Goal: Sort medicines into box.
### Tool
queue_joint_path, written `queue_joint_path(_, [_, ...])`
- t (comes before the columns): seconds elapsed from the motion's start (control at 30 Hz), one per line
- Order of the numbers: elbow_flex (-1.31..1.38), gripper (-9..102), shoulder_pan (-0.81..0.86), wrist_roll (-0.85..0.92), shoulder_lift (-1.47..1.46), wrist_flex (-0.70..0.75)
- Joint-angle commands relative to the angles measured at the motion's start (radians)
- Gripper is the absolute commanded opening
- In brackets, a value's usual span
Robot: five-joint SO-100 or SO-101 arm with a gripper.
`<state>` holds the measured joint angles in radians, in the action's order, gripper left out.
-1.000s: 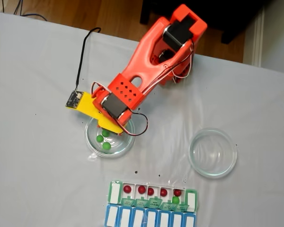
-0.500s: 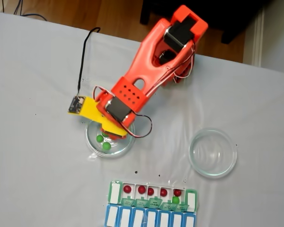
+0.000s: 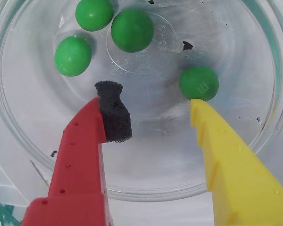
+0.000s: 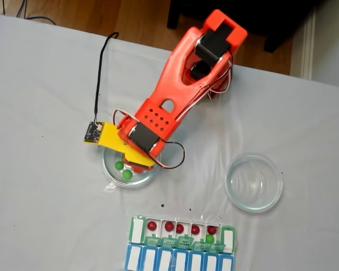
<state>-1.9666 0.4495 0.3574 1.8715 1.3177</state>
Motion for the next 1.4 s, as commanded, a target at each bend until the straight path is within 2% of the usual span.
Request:
queue_joint_path(0.0, [0.020, 23, -0.008, 0.011, 0.002, 0.023])
queue_joint_path(0.63, [0.167, 17, 0.043, 0.173, -0.054, 0.199])
queue_joint_path(1.07, [0.138, 8, 0.040, 0.365, 0.031, 0.121])
queue_joint_path(1.37, [0.143, 8, 0.057, 0.469, 0.060, 0.106])
